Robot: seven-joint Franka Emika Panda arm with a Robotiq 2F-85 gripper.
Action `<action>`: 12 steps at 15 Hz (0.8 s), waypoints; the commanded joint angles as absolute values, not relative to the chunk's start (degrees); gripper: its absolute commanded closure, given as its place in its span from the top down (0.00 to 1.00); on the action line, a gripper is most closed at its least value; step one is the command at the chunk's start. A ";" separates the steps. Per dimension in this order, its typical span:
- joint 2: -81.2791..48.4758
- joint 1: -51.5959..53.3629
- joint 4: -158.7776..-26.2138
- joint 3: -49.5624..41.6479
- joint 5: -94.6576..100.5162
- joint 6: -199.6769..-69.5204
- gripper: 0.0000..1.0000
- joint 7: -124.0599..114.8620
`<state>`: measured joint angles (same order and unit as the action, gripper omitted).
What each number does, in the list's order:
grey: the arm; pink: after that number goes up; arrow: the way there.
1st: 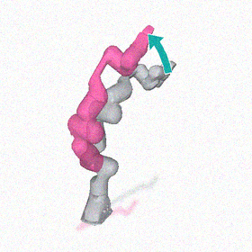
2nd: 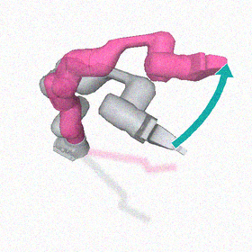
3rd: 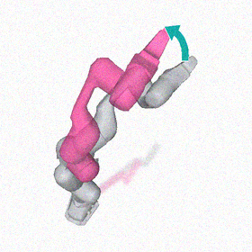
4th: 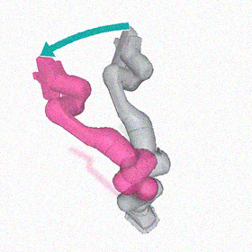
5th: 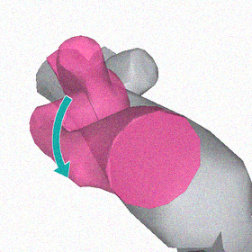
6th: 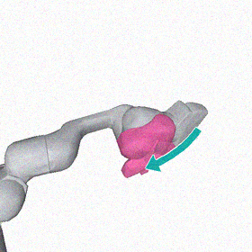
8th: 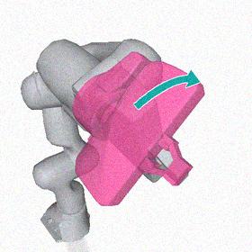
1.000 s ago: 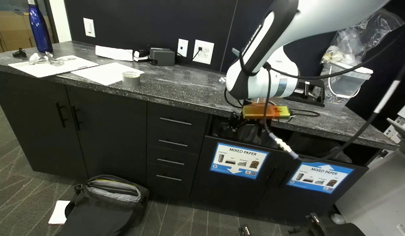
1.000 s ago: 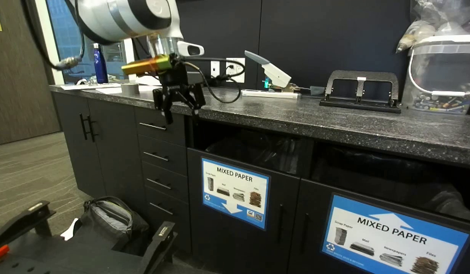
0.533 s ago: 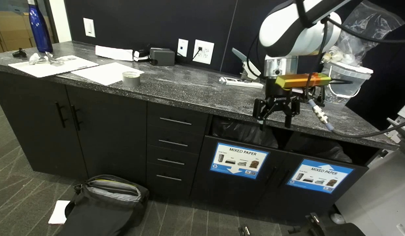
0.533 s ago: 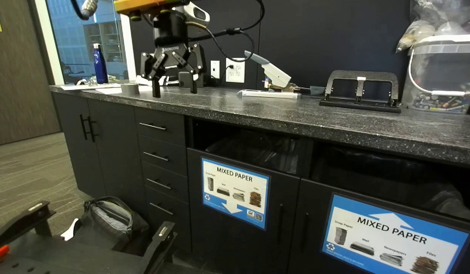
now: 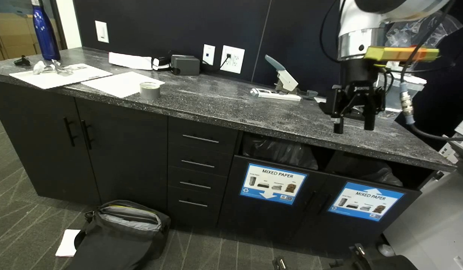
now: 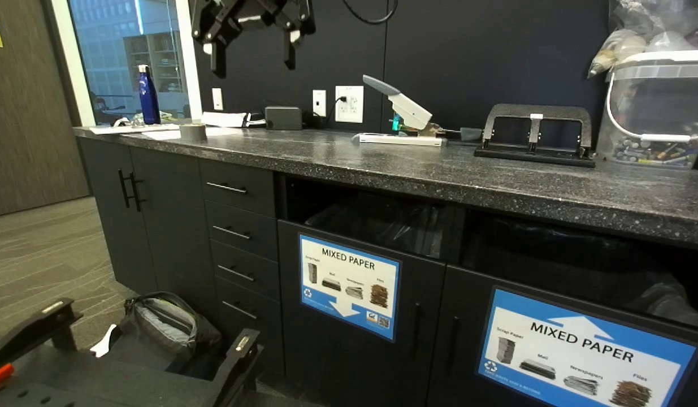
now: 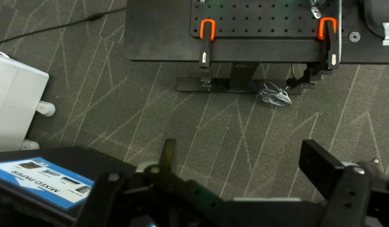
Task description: The papers on the counter and put them in the recycle bin
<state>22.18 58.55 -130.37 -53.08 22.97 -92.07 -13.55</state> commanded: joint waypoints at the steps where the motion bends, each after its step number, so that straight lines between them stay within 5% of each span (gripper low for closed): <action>1: 34.52 42.62 -136.62 -39.15 23.23 -91.25 1.00 -15.86; 12: 49.65 1.01 -154.16 -13.63 11.18 -95.16 1.00 -4.21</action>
